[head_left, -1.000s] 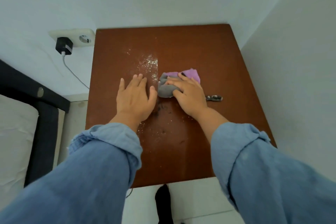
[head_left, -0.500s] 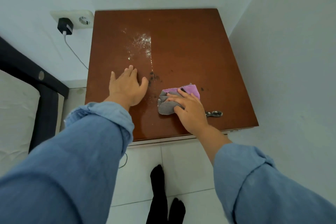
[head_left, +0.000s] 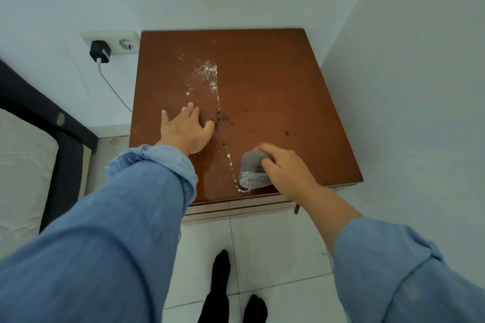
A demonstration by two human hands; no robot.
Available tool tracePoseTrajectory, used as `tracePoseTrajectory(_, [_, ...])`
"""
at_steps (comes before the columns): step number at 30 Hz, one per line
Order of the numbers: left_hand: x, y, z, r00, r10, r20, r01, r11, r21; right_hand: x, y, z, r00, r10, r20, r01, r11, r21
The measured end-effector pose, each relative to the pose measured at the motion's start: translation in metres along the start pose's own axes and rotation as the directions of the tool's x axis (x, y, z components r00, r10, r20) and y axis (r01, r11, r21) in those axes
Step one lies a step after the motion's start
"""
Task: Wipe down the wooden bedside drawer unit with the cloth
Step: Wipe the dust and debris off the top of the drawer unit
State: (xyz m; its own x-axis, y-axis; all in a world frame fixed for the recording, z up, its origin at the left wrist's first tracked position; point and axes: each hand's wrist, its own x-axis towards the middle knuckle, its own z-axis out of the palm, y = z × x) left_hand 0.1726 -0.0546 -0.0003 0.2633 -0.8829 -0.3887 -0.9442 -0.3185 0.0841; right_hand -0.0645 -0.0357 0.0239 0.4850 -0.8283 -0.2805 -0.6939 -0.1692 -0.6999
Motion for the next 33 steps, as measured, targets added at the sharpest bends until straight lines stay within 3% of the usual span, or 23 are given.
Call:
tracePoseTrajectory(5, [0.002,-0.012,-0.009,0.997,0.045,-0.059,-0.051,0.993,-0.110,0.051,-0.040,-0.009,0.998,0.050,-0.029,-0.044,0.983,0.175])
tracePoseTrajectory(11, [0.034,-0.056,-0.030,0.990,0.041,-0.132,-0.058,0.990,-0.129,0.158,-0.079,-0.019,0.957,0.277,-0.082,-0.215,0.872,0.440])
tracePoseTrajectory(16, [0.071,-0.082,-0.035,0.988,0.060,-0.145,-0.072,0.994,-0.080,0.255,-0.103,-0.033,0.934,0.299,-0.196,-0.139,0.810,0.570])
tracePoseTrajectory(19, [0.081,-0.081,-0.025,0.955,0.038,-0.294,-0.068,0.993,-0.094,0.307,-0.110,-0.037,0.912,0.263,-0.315,-0.056,0.840,0.540])
tracePoseTrajectory(22, [0.085,-0.081,-0.019,0.932,0.025,-0.361,-0.063,0.994,-0.093,0.345,-0.112,-0.036,0.890,0.178,-0.420,0.006,0.916,0.401])
tracePoseTrajectory(28, [0.083,-0.080,-0.021,0.917,0.077,-0.390,-0.113,0.991,-0.069,0.375,-0.082,-0.017,0.933,0.013,-0.359,-0.011,1.000,0.009])
tracePoseTrajectory(33, [0.100,-0.097,-0.020,0.917,0.076,-0.392,-0.108,0.992,-0.062,0.391,-0.085,0.007,0.941,-0.079,-0.329,0.044,0.993,-0.111])
